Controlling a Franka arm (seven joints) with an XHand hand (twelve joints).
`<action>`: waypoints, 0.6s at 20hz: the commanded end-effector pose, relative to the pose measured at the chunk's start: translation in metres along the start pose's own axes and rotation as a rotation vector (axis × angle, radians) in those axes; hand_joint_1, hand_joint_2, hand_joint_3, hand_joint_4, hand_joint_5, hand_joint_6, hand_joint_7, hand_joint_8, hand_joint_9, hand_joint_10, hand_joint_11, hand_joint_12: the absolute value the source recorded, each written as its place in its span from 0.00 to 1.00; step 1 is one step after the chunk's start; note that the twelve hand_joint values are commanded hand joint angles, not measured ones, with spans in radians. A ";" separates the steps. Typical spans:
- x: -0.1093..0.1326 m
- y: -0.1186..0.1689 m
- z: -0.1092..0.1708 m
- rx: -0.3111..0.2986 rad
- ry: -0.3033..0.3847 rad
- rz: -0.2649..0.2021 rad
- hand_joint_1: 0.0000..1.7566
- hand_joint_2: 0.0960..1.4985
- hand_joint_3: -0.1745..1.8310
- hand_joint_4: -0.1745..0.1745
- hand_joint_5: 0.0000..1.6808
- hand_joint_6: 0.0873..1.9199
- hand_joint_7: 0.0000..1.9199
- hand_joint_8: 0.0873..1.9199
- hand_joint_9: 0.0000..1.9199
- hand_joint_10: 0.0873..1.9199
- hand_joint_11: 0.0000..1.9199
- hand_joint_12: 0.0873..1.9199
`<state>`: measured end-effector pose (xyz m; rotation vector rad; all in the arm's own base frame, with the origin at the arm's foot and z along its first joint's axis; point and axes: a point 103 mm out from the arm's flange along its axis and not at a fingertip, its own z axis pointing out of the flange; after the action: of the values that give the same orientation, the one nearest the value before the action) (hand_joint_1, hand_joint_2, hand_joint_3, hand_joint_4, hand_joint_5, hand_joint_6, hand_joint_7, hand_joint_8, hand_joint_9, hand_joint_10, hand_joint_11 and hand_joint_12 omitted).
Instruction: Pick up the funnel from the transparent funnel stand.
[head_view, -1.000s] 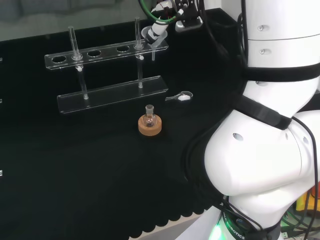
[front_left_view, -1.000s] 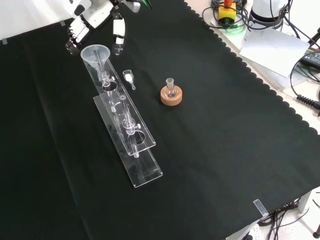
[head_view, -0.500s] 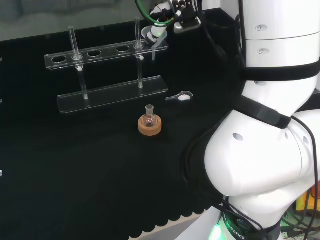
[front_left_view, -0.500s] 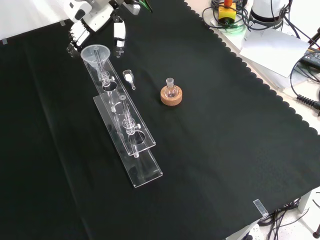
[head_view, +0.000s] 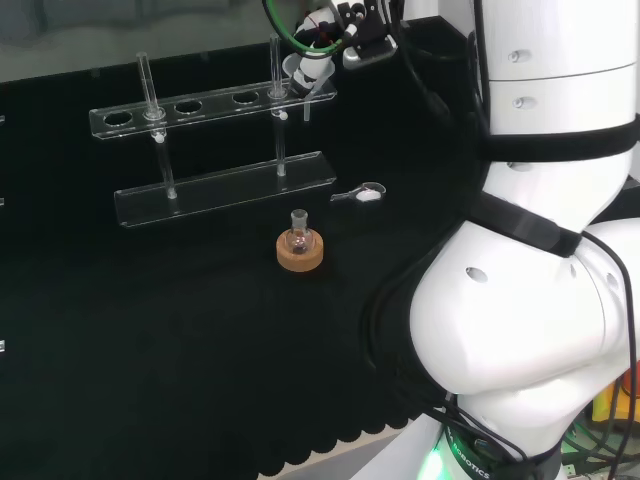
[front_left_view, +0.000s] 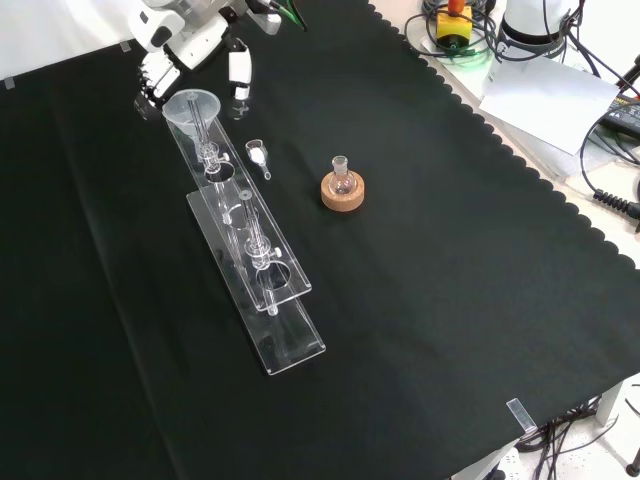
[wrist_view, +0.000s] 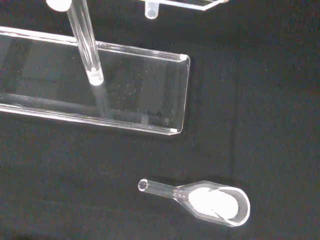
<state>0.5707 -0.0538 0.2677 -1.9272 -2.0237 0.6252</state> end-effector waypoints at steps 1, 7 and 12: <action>-0.003 0.008 0.002 0.012 -0.010 -0.009 0.36 0.51 0.18 0.33 0.02 0.00 0.00 0.10 0.04 0.41 0.05 0.80; -0.005 0.010 0.003 0.013 -0.022 -0.018 0.37 0.51 0.19 0.33 0.02 0.00 0.00 0.11 0.05 0.40 0.06 0.79; -0.004 0.011 0.002 0.015 -0.044 -0.018 0.37 0.49 0.22 0.33 0.03 0.00 0.00 0.16 0.10 0.38 0.07 0.79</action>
<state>0.5787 -0.0589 0.2612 -1.9024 -2.0486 0.6681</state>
